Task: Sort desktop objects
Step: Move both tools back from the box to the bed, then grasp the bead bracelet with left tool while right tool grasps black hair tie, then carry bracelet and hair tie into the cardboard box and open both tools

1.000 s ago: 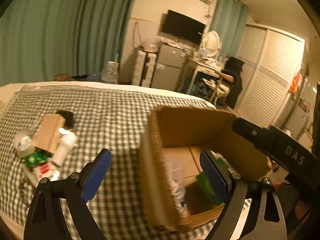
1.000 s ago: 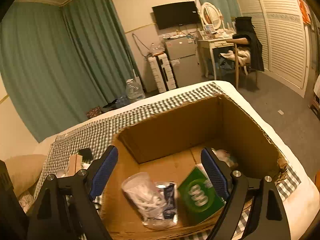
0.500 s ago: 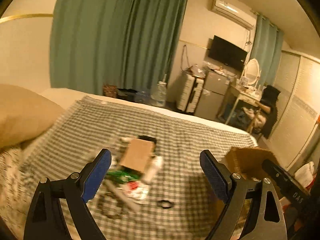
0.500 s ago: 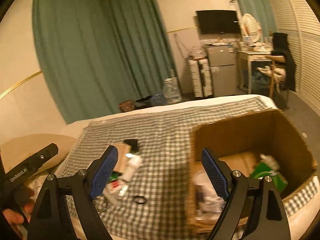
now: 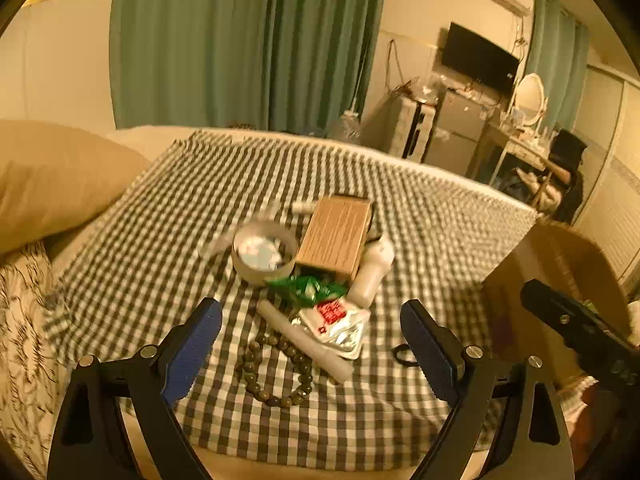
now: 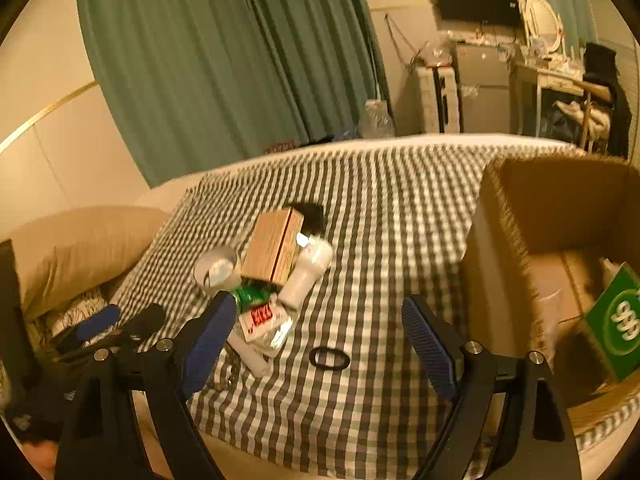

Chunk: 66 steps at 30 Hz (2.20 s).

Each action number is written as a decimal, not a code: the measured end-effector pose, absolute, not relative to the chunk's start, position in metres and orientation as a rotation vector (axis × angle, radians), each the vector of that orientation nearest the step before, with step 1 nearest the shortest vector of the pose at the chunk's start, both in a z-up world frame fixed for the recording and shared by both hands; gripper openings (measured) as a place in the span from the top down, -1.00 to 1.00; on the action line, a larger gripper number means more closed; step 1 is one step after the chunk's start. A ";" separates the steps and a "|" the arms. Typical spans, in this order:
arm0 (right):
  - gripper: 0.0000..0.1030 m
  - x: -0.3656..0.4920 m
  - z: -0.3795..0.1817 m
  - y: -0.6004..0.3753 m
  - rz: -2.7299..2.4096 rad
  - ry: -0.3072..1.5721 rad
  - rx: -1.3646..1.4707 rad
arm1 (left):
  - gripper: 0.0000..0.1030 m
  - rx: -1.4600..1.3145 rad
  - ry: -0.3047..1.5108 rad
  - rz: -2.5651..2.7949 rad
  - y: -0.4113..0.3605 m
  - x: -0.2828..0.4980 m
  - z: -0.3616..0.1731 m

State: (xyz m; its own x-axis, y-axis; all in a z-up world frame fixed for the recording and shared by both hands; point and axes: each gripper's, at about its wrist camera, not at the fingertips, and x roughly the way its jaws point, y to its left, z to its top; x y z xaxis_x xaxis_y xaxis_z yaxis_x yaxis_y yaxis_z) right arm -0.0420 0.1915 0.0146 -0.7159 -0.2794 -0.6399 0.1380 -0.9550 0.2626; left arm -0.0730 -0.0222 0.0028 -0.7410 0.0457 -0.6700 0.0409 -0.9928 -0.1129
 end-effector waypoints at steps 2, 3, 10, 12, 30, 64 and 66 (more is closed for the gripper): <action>-0.54 -0.045 0.003 0.188 -2.681 -0.280 1.092 | -0.81 -1.155 -0.191 2.930 -0.023 -0.082 -0.014; -0.53 -0.048 -0.004 0.186 -2.669 -0.270 1.118 | -0.81 -1.173 -0.196 2.932 -0.024 -0.087 -0.023; -0.42 -0.073 -0.054 0.168 -2.588 -0.164 1.333 | -0.81 -1.395 -0.362 2.841 -0.044 -0.114 -0.081; -0.42 -0.081 -0.067 0.162 -2.558 -0.150 1.385 | -0.81 -1.455 -0.413 2.823 -0.049 -0.119 -0.091; 0.70 -0.089 -0.108 0.146 -2.525 0.037 1.581 | -0.65 -1.650 -0.534 2.639 -0.054 -0.115 -0.123; 0.87 -0.043 -0.007 0.179 -2.631 -0.188 1.135 | 0.79 -1.068 -0.317 2.787 -0.025 -0.046 -0.012; 0.87 -0.038 0.001 0.179 -2.642 -0.158 1.116 | 0.79 -1.054 -0.311 2.785 -0.020 -0.043 -0.005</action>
State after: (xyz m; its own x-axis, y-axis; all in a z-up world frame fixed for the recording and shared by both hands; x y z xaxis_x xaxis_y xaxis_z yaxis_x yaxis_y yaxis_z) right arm -0.0377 0.1786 0.0010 -0.6674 -0.2863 -0.6875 0.2024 -0.9581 0.2025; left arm -0.0430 -0.0201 -0.0053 -0.7426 0.2098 -0.6360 -0.0644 -0.9676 -0.2440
